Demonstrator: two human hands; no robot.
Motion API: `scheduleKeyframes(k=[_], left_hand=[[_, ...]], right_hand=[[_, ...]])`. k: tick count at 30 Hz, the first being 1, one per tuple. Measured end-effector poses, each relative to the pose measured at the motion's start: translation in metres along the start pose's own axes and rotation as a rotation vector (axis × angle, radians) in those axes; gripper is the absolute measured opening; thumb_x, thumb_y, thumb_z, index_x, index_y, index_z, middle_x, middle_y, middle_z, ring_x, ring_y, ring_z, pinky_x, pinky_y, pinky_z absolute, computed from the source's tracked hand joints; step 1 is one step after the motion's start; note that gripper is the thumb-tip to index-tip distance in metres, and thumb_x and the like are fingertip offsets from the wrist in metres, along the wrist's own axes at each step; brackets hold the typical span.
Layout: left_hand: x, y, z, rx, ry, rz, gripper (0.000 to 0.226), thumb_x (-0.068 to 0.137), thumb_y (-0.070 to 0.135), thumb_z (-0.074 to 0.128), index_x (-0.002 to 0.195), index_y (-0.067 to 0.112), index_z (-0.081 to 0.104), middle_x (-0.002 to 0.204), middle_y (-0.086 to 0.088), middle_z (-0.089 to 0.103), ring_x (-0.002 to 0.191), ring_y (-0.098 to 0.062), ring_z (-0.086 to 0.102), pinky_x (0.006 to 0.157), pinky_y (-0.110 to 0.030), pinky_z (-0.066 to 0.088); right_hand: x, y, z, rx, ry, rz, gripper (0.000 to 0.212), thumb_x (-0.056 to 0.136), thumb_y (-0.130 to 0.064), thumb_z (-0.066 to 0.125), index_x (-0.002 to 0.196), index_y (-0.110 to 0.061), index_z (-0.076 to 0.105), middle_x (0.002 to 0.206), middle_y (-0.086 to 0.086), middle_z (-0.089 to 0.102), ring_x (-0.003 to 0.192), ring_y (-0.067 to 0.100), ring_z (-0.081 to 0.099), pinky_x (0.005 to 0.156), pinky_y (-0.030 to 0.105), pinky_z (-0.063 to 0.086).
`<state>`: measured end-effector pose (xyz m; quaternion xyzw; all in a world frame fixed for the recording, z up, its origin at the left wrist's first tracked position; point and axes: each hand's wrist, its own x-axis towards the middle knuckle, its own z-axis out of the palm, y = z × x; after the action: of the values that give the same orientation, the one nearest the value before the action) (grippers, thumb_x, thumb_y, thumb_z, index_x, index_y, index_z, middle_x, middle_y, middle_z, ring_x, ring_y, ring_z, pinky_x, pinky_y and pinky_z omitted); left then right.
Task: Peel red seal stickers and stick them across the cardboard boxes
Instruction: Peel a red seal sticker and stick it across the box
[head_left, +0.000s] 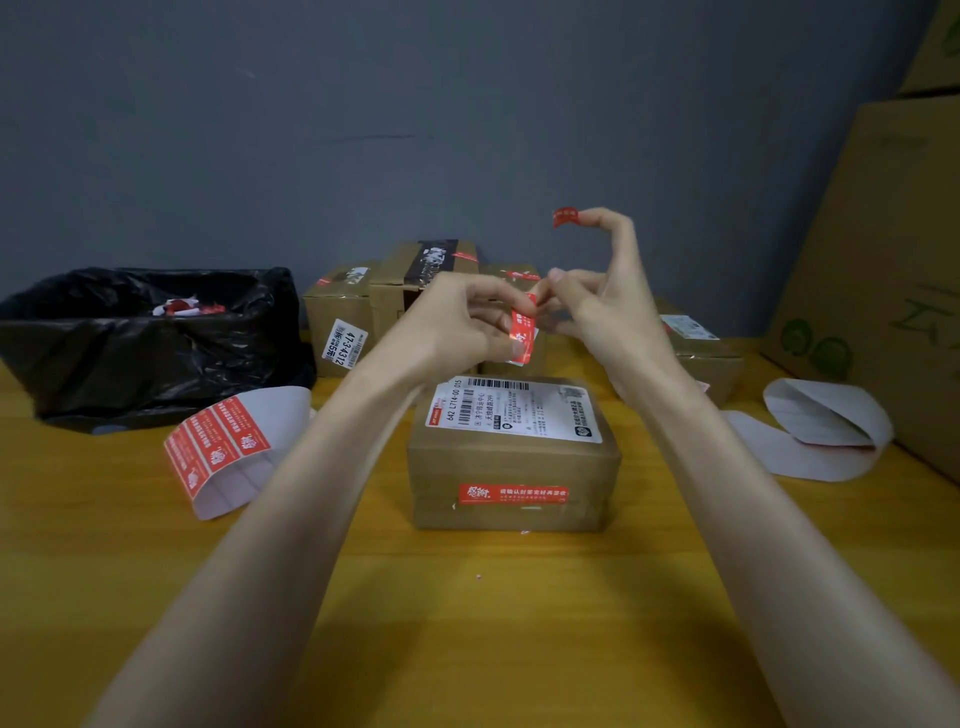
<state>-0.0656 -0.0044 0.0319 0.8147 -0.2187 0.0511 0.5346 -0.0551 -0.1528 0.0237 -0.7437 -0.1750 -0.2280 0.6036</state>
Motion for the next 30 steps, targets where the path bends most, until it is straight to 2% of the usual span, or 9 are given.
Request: scheduleKeyframes(k=[4,8,13,17,23,24,27,28,30], left_hand=[[-0.002,0.003,-0.003,-0.022,0.003,-0.010,0.031,0.074,-0.013,0.067,0.100,0.006,0.065,0.074,-0.004,0.059,0.057,-0.001,0.059,0.063,-0.009,0.051],[-0.004,0.003,-0.006,-0.055,-0.016,-0.034,0.032,0.074,-0.012,0.067,0.101,0.006,0.065,0.077,-0.006,0.062,0.064,-0.004,0.061,0.065,-0.011,0.052],[-0.003,0.002,-0.010,-0.155,-0.026,-0.061,0.034,0.076,-0.012,0.066,0.105,0.005,0.065,0.079,-0.009,0.064,0.073,-0.013,0.064,0.069,-0.019,0.055],[-0.003,0.000,-0.014,-0.180,0.000,-0.045,0.034,0.076,-0.013,0.065,0.106,0.005,0.064,0.078,-0.005,0.064,0.074,-0.012,0.064,0.072,-0.022,0.055],[-0.003,-0.001,-0.011,-0.125,0.028,0.022,0.034,0.076,-0.011,0.067,0.103,0.011,0.065,0.077,0.000,0.063,0.075,-0.004,0.062,0.068,-0.012,0.052],[-0.003,-0.001,-0.011,-0.124,0.024,0.026,0.034,0.076,-0.010,0.067,0.102,0.011,0.065,0.078,0.000,0.063,0.076,-0.004,0.062,0.068,-0.013,0.052],[-0.003,-0.002,-0.013,-0.150,0.009,0.015,0.034,0.076,-0.010,0.066,0.099,0.016,0.065,0.079,0.000,0.063,0.077,-0.006,0.063,0.070,-0.018,0.054],[-0.002,-0.003,-0.014,-0.170,-0.001,0.005,0.034,0.077,-0.010,0.066,0.097,0.017,0.065,0.080,-0.001,0.064,0.078,-0.009,0.064,0.074,-0.022,0.055],[-0.002,-0.004,-0.016,-0.223,-0.019,-0.020,0.034,0.077,-0.010,0.066,0.096,0.019,0.064,0.084,-0.006,0.064,0.080,-0.014,0.064,0.081,-0.030,0.053]], right_hand=[[-0.002,0.000,0.008,-0.113,0.008,-0.074,0.049,0.091,-0.008,0.051,0.125,-0.036,0.032,0.072,0.001,0.067,0.076,0.019,0.068,0.080,0.049,0.054],[-0.005,-0.003,0.011,-0.241,-0.021,-0.109,0.054,0.092,-0.009,0.050,0.130,-0.039,0.025,0.077,0.001,0.065,0.073,0.012,0.066,0.075,0.043,0.056],[-0.009,-0.008,0.012,-0.315,-0.045,-0.187,0.057,0.093,-0.003,0.045,0.134,-0.036,0.022,0.088,0.003,0.059,0.065,0.015,0.064,0.056,0.037,0.057],[-0.011,-0.011,0.015,-0.284,-0.084,-0.164,0.055,0.095,-0.004,0.044,0.137,-0.033,0.022,0.095,0.004,0.055,0.056,0.016,0.062,0.046,0.032,0.056],[-0.006,-0.006,0.014,-0.202,-0.003,-0.081,0.049,0.096,-0.014,0.045,0.131,-0.041,0.024,0.089,0.002,0.062,0.076,0.016,0.067,0.067,0.043,0.058],[-0.006,-0.006,0.013,-0.231,0.009,-0.091,0.048,0.097,-0.014,0.045,0.132,-0.040,0.024,0.089,0.001,0.063,0.076,0.013,0.066,0.069,0.040,0.058],[-0.010,-0.008,0.013,-0.357,0.030,-0.166,0.047,0.097,-0.013,0.042,0.135,-0.035,0.025,0.090,-0.004,0.063,0.078,0.004,0.062,0.068,0.016,0.050],[-0.011,-0.009,0.014,-0.401,0.028,-0.197,0.046,0.097,-0.013,0.041,0.136,-0.033,0.026,0.091,-0.004,0.062,0.080,0.004,0.061,0.067,0.015,0.048],[-0.013,-0.009,0.018,-0.490,0.026,-0.262,0.046,0.097,-0.014,0.040,0.137,-0.031,0.026,0.094,-0.005,0.060,0.084,0.010,0.060,0.072,0.027,0.051]])
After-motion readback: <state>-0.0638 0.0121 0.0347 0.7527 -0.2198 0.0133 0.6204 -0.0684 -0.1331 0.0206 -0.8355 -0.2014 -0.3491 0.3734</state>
